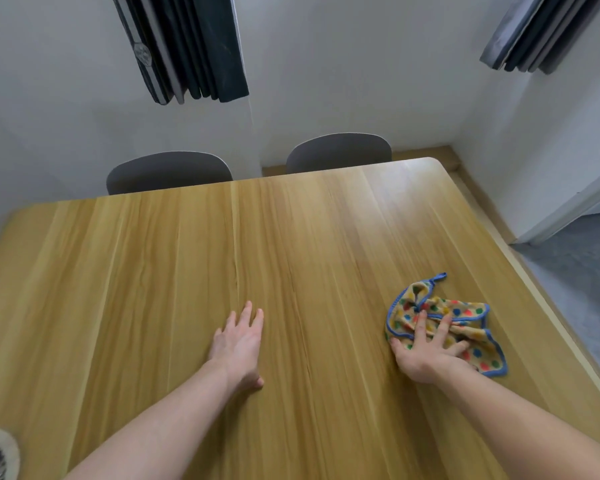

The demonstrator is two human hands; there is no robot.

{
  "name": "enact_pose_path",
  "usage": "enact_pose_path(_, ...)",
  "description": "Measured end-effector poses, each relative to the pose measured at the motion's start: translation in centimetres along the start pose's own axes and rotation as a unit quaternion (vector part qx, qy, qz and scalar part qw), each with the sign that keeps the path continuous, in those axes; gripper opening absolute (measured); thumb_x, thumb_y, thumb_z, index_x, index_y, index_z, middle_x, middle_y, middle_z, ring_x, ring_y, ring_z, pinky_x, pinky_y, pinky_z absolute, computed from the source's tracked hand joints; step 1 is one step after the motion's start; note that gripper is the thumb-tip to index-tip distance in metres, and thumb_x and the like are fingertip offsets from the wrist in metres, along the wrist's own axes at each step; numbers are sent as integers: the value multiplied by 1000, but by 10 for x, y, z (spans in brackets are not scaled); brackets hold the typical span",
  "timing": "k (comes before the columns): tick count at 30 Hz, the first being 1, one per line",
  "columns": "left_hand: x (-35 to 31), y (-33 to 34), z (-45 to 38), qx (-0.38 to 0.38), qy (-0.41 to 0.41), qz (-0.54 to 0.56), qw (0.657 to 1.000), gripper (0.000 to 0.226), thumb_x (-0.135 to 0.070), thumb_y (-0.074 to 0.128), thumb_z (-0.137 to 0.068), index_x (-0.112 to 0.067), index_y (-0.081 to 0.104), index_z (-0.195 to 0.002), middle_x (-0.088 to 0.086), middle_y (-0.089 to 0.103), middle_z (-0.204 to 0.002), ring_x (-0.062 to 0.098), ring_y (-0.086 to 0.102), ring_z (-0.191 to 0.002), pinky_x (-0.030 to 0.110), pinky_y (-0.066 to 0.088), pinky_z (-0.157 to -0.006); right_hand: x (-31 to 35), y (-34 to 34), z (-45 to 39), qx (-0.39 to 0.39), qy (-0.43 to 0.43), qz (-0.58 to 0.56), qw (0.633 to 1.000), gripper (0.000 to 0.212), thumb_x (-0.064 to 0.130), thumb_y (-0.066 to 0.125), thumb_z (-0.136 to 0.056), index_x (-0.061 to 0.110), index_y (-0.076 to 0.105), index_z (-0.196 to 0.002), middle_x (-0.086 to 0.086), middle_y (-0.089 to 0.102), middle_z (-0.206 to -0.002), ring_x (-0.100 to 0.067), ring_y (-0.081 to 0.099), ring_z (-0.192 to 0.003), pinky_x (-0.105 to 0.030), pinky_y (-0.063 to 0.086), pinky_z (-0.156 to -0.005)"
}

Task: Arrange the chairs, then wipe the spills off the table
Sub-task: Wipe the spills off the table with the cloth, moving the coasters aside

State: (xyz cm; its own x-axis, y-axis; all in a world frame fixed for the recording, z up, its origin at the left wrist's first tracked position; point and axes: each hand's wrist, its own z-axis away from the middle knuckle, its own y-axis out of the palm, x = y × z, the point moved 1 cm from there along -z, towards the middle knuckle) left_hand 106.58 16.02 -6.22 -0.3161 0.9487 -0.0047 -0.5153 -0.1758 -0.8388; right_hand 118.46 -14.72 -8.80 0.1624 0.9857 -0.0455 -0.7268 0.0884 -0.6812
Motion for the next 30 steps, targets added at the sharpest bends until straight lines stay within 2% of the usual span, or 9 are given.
enact_pose_path(4,9,5,5,-14,22,9,1000,129,-50,84,-75,-17,-6,-161,7,-15,-168,31,0,-156,47,15,-126,41,23,26,16,-23,13,1000,92,76,24,-94,37,-37,-151,-8,-53,-152,-55,-16,-149,-76,10,-115)
enact_pose_path(10,42,30,39,-94,27,98,990,108,-58,70,-86,-20,3,-162,0,-7,-170,22,3,-156,39,8,-127,101,55,69,26,-75,45,996,90,73,23,-96,34,-35,-153,-11,-53,-152,-57,-20,-147,-78,7,-113)
enact_pose_path(13,81,44,61,-115,11,129,985,91,-56,60,-93,-23,10,-162,-5,0,-170,18,5,-156,36,9,-127,129,69,87,26,-93,62,993,90,72,23,-96,33,-35,-153,-11,-52,-153,-58,-21,-147,-78,4,-113)
enact_pose_path(16,139,54,88,-126,-37,155,979,76,-52,54,-97,-26,21,-160,-8,10,-168,15,11,-155,35,16,-125,160,83,105,26,-105,72,992,90,72,24,-96,33,-34,-153,-11,-50,-154,-57,-21,-147,-78,4,-113)
enact_pose_path(18,185,58,109,-125,-75,153,977,71,-50,52,-98,-27,23,-159,-9,10,-168,13,13,-154,36,18,-125,182,93,114,26,-117,80,990,91,74,24,-95,34,-33,-154,-11,-49,-155,-57,-20,-147,-78,5,-113)
enact_pose_path(22,270,67,152,-98,-166,136,972,73,-45,53,-98,-26,19,-159,-7,3,-168,16,13,-154,41,20,-125,227,115,135,24,-142,95,985,93,73,27,-94,34,-32,-155,-12,-50,-154,-57,-20,-147,-80,2,-112)
enact_pose_path(24,309,74,171,-78,-208,126,967,76,-46,54,-96,-25,18,-160,-5,2,-169,20,16,-154,42,27,-123,252,127,148,23,-156,100,982,94,73,29,-94,35,-31,-155,-12,-51,-153,-57,-21,-147,-80,0,-112)
enact_pose_path(27,356,89,193,-54,-271,128,952,85,-55,58,-89,-25,19,-159,-4,6,-168,25,27,-148,44,40,-113,288,145,165,18,-182,106,977,95,74,31,-93,36,-32,-154,-11,-52,-153,-56,-21,-148,-80,-2,-111)
enact_pose_path(30,382,104,207,-39,-290,163,942,98,-64,64,-83,-28,13,-159,-6,12,-166,27,34,-143,45,43,-111,325,163,181,14,-208,117,971,97,74,33,-93,37,-34,-153,-11,-53,-152,-55,-21,-148,-81,-3,-110)
